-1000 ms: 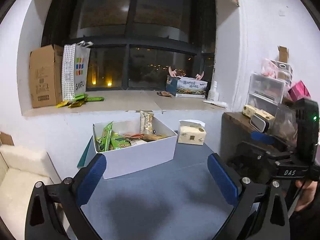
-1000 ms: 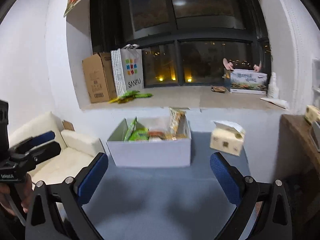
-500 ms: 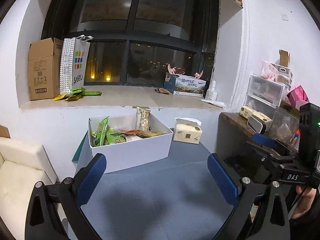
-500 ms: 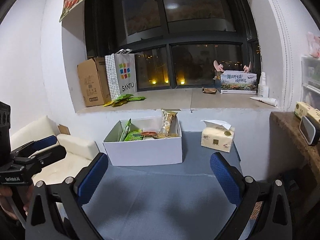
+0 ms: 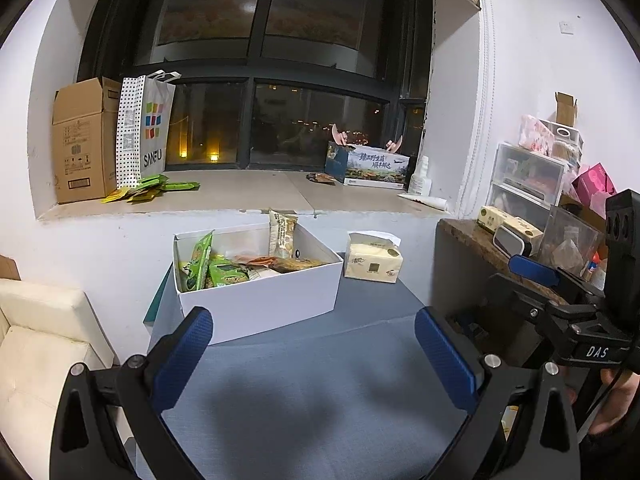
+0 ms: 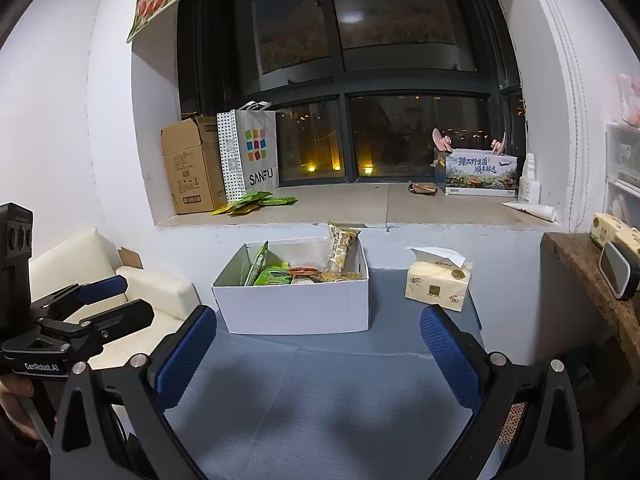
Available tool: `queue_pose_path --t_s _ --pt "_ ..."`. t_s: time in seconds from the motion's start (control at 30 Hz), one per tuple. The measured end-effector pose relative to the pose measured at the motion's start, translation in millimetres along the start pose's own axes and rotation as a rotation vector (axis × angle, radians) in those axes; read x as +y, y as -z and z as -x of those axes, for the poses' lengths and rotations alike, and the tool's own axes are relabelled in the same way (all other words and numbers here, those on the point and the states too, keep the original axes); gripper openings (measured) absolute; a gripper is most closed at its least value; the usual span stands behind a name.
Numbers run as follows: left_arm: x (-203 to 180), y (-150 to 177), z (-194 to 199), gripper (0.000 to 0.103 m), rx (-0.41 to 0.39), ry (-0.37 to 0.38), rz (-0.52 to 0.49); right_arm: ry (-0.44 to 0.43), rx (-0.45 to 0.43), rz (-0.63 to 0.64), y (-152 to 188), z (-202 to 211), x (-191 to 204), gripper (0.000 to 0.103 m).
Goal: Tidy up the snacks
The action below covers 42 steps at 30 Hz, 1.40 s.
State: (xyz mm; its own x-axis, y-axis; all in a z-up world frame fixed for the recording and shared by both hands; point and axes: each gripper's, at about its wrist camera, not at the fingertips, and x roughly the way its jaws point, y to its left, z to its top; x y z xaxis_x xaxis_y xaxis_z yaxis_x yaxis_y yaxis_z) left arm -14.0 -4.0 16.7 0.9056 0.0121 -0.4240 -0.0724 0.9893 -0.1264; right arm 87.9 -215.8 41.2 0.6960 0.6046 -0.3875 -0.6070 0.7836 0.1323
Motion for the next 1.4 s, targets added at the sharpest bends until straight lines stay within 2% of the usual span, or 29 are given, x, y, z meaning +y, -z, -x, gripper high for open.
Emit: queue_pose_path --t_s 1.4 --pt "0.9 -0.9 1.2 0.103 0.002 -0.002 -0.015 -0.01 0.006 0.025 1.1 0.6 6.0 0.103"
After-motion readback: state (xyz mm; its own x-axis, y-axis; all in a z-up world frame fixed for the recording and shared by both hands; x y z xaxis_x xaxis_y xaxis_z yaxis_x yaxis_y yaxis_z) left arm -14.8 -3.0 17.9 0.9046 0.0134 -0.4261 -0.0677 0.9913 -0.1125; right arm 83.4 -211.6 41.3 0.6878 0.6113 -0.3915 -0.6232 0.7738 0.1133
